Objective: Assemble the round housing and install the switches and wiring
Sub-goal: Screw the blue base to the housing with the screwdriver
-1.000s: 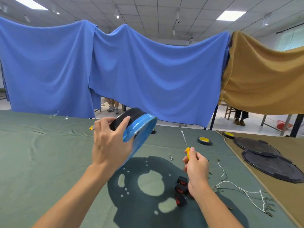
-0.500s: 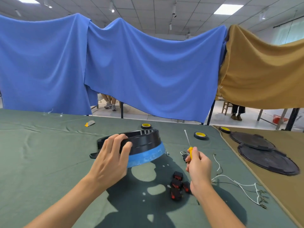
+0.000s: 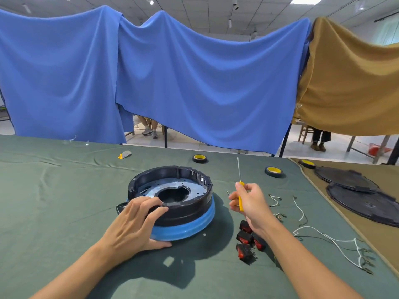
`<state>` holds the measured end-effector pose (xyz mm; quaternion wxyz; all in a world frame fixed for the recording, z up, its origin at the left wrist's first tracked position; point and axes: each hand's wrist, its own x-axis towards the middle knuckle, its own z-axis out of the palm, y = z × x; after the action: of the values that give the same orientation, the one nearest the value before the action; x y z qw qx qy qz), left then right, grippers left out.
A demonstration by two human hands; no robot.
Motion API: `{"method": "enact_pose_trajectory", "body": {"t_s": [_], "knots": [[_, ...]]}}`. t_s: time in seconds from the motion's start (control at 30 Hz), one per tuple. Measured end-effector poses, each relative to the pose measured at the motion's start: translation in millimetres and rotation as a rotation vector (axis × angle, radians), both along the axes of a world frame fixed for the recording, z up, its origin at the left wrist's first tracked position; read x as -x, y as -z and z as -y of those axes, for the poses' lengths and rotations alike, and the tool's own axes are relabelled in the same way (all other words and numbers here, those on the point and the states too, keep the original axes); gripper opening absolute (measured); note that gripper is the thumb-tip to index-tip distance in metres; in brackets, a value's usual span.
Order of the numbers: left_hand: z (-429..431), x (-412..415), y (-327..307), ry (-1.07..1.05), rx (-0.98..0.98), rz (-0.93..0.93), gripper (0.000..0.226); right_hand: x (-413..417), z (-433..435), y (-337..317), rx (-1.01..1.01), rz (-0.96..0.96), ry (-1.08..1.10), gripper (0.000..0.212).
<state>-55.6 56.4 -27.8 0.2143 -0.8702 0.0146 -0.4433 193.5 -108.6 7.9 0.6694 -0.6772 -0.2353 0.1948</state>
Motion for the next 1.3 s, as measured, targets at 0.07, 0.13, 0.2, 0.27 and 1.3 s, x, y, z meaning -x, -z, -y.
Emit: {"method": "enact_pose_trajectory", "body": {"t_s": [0.07, 0.13, 0.2, 0.27, 1.3], "knots": [[1, 0, -3, 0.021, -0.024, -0.041, 0.074, -9, -5, 1, 0.037, 0.020, 0.007, 0.010], [4, -2, -5, 0.023, -0.079, -0.054, 0.066, -17, -10, 3, 0.059, 0.009, 0.027, 0.012], [10, -5, -11, 0.018, -0.103, -0.029, 0.055, -21, -14, 6, 0.131, 0.031, 0.069, 0.018], [18, -12, -19, 0.016, -0.074, 0.027, 0.037, -23, -18, 9, 0.218, 0.102, 0.130, 0.019], [44, -90, -42, -0.342, 0.239, -0.345, 0.018, -48, -49, 16, 0.825, 0.666, 0.166, 0.020]]}}
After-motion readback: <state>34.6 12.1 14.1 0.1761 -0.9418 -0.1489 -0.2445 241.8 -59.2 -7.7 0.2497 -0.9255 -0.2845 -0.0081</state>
